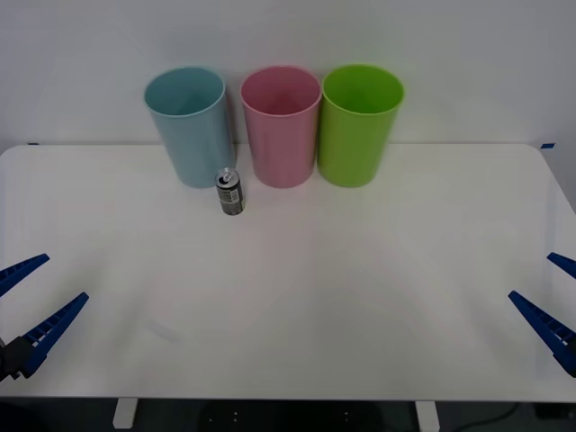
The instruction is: Grasp the object on the table and drop it into the matching bin: aluminum can to the light blue bin, PET bottle to the pink bin.
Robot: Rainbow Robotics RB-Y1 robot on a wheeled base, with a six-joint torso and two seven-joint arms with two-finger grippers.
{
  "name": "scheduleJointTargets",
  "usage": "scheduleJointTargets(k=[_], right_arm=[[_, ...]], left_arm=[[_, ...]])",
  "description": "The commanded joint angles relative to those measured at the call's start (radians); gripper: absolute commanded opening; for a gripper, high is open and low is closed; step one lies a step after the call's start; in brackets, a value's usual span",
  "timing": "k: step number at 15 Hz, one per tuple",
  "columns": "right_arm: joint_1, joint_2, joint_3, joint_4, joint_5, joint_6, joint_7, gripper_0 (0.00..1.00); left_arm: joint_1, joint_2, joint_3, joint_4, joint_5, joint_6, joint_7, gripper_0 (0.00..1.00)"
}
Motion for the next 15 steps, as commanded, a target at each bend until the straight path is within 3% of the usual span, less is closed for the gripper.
scheduleJointTargets(k=[1, 10, 15], right_arm=[[0.000, 0.000, 0.000, 0.000, 0.000, 0.000, 0.000, 1.00], [0.000, 0.000, 0.000, 0.000, 0.000, 0.000, 0.000, 1.00], [0.000, 0.000, 0.000, 0.000, 0.000, 0.000, 0.000, 1.00]], left_arm=[[0.000, 0.000, 0.000, 0.000, 0.000, 0.000, 0.000, 1.00], [-0.005, -0.003, -0.011, 0.037, 0.007, 0.042, -0.015, 1.00], [-0.007, -0.003, -0.047, 0.040, -0.011, 0.157, -0.038, 1.00]])
